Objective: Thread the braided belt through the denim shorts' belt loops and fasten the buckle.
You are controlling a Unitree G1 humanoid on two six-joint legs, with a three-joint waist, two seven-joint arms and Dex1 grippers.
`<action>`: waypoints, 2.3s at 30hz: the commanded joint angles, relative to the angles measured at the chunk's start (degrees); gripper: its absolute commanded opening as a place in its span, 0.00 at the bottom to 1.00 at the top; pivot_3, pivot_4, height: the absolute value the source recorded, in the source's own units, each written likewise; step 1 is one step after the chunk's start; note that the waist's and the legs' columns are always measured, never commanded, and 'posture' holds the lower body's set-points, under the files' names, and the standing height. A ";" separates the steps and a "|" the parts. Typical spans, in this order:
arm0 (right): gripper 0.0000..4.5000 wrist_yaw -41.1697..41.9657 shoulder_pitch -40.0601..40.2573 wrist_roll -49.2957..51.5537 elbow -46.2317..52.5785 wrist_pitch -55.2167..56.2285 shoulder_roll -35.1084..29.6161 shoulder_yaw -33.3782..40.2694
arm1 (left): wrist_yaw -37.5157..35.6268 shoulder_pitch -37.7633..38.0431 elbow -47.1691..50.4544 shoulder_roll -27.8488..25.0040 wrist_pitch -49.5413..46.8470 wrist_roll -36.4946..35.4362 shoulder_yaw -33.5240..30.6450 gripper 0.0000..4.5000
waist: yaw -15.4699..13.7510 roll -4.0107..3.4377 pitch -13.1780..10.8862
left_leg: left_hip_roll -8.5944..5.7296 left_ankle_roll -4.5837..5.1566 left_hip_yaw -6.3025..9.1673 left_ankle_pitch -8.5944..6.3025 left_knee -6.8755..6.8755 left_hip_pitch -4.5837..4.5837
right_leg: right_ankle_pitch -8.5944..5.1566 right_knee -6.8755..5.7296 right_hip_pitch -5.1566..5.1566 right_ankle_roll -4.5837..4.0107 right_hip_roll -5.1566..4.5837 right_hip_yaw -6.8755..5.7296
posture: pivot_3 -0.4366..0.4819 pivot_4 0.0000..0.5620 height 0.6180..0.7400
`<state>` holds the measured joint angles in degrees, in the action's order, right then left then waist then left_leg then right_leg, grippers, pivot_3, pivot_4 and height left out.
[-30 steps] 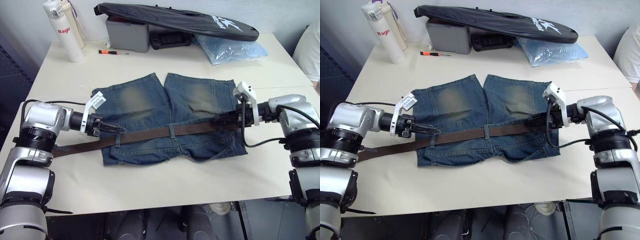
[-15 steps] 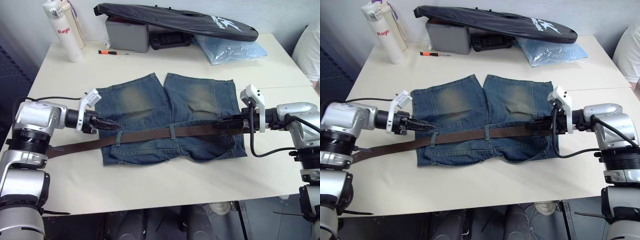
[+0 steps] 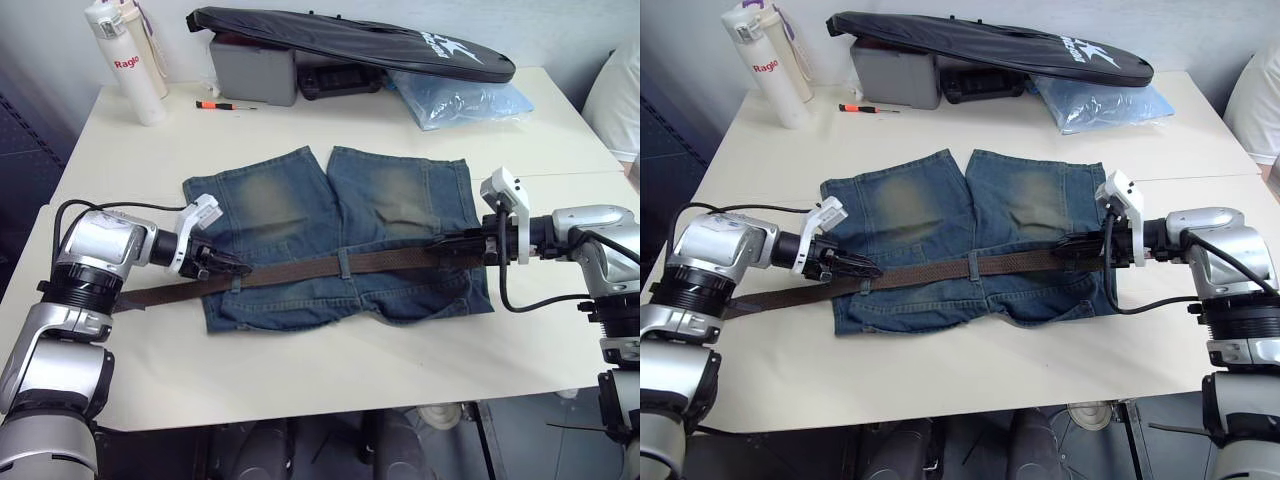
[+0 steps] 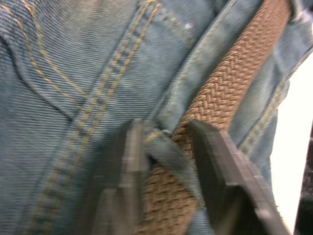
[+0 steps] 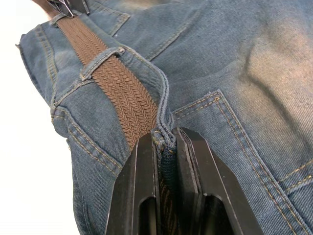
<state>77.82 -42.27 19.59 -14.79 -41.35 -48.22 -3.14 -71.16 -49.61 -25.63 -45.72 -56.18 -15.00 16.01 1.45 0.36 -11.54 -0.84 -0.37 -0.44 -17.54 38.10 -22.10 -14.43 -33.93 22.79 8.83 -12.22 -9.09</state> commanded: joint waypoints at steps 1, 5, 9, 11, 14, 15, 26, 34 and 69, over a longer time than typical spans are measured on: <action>0.01 -0.15 -0.76 1.30 1.59 0.01 -0.64 1.37 | -2.21 0.95 1.83 -1.11 0.67 0.65 1.25 0.00 | -0.02 0.00 0.00 | 0.00 0.00 0.00 0.00 0.00 0.00 | 0.00 0.00 0.00 0.00 0.00 0.00 | 0.48 0.27 1.00; 0.01 -0.12 -0.67 1.43 1.59 0.04 -0.77 1.37 | -4.35 -1.32 1.88 -2.84 -0.32 -0.80 -0.73 0.00 | 0.03 0.00 0.00 | 0.00 0.00 -0.01 0.00 0.00 0.00 | 0.00 -0.01 0.00 0.00 0.00 0.00 | 0.48 0.27 1.00; 0.01 1.28 0.61 2.23 2.86 0.23 -1.58 1.66 | -7.36 -3.88 1.43 -4.55 -3.02 -3.72 -3.34 0.00 | 0.00 0.00 0.00 | 0.00 0.00 0.00 0.00 0.00 -0.01 | 0.00 0.00 0.01 0.00 0.00 -0.01 | 0.48 0.27 1.00; 0.01 2.95 2.03 3.28 4.56 0.48 -2.59 2.30 | -9.43 -4.43 2.29 -5.82 -4.45 -5.37 -4.32 0.00 | 0.00 0.00 0.00 | 0.00 0.01 -0.01 -0.01 0.00 -0.02 | 0.00 -0.01 0.01 0.00 0.00 0.00 | 0.48 0.27 1.00; 0.01 4.86 5.32 6.10 8.30 0.90 -4.38 4.65 | -12.74 -3.81 5.94 -8.37 -7.43 -8.61 -5.33 0.00 | -0.03 0.02 -0.02 | 0.01 0.02 0.00 -0.01 -0.01 -0.01 | 0.00 0.01 0.01 0.00 0.00 -0.02 | 0.48 0.27 1.00; 0.01 4.99 6.18 6.88 9.22 0.77 -4.74 5.35 | -13.43 -3.41 7.16 -9.06 -8.26 -9.44 -5.47 0.00 | -0.04 0.03 -0.02 | 0.00 0.02 0.00 -0.01 -0.01 -0.05 | 0.00 0.02 0.01 0.00 0.00 -0.02 | 0.48 0.27 1.00; 0.01 -3.48 40.21 1.68 31.21 28.86 -0.84 20.17 | -21.34 15.75 30.71 -25.38 -4.02 -22.65 -2.36 0.00 | -1.30 0.03 -0.02 | 0.08 0.01 -0.07 -0.10 -0.01 0.05 | 0.00 0.01 0.01 0.01 0.01 0.05 | 0.48 0.27 1.00; 0.01 -3.80 59.21 -7.74 22.73 74.80 4.35 23.52 | -21.34 20.22 38.28 -29.23 -2.17 -31.43 0.80 0.00 | -2.88 0.06 -0.01 | 0.04 0.10 -0.14 -0.15 0.15 0.27 | 0.07 0.04 -0.28 0.04 0.02 0.22 | 0.48 0.27 1.00; 0.01 -32.88 54.62 -30.35 -4.29 109.27 -9.33 6.30 | -12.09 2.82 9.69 -0.44 17.34 -10.16 3.12 0.70 | -1.50 1.17 0.54 | 0.82 -0.16 -0.89 -0.46 0.17 0.98 | -0.02 0.25 -0.41 -0.30 1.77 2.43 | 0.48 0.27 1.00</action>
<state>45.16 11.21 -8.55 -18.29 70.36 -56.34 4.15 -80.45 -46.39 -16.48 -45.94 -40.02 -26.23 18.73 -0.05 1.52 -11.00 -0.01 -0.52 -1.33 -18.00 38.27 -21.12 -14.44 -33.68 22.38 8.53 -10.45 -6.67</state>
